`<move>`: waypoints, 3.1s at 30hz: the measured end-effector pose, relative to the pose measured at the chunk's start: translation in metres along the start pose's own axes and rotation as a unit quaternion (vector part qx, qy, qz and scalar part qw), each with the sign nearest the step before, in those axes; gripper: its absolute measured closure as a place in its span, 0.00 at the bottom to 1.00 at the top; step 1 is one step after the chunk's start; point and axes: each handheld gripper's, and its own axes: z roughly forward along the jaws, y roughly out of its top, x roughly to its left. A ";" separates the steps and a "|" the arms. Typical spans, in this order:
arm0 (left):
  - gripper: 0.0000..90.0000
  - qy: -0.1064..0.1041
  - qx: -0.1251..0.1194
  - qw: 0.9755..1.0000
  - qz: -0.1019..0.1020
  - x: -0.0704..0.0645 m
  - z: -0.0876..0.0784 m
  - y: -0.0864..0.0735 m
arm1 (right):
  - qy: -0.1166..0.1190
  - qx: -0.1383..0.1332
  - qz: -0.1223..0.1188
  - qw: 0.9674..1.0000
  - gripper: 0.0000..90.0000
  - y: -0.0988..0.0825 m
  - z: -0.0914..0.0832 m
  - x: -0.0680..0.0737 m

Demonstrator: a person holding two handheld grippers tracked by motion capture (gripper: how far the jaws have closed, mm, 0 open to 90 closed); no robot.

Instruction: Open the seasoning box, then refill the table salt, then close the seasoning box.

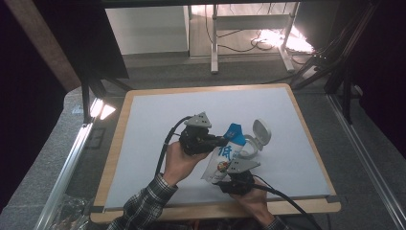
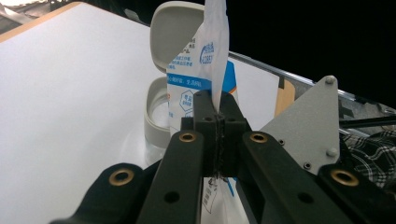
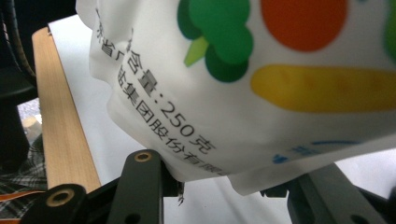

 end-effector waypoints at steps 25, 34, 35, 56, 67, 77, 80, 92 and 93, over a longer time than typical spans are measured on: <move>0.99 0.007 0.004 1.000 0.009 0.001 0.011 0.009 | 0.028 -0.021 0.007 0.999 0.67 0.004 -0.005 0.001; 0.99 0.009 0.005 1.000 0.010 0.001 0.013 0.010 | 0.035 -0.024 0.011 0.999 0.67 0.004 -0.005 0.000; 0.99 0.009 0.006 1.000 0.010 0.001 0.013 0.010 | 0.036 -0.022 0.012 0.999 0.67 0.005 -0.005 0.000; 0.99 0.017 0.019 1.000 0.018 0.003 0.022 0.018 | 0.057 -0.030 0.025 0.998 0.67 0.010 -0.005 0.000; 0.99 0.019 0.024 0.999 0.015 0.007 0.029 0.024 | 0.067 -0.037 0.035 0.996 0.67 0.013 -0.006 0.000; 0.99 0.018 0.030 0.999 0.018 0.008 0.035 0.025 | 0.080 -0.042 0.041 0.995 0.67 0.013 -0.006 -0.001; 0.99 0.018 0.031 0.999 0.018 0.008 0.037 0.026 | 0.082 -0.044 0.042 0.995 0.67 0.014 -0.006 -0.002; 0.99 0.021 0.036 0.999 0.012 0.012 0.043 0.028 | 0.101 -0.052 0.057 0.992 0.67 0.015 -0.007 -0.004; 0.99 0.021 0.038 0.999 0.014 0.013 0.043 0.029 | 0.103 -0.053 0.058 0.992 0.67 0.015 -0.007 -0.004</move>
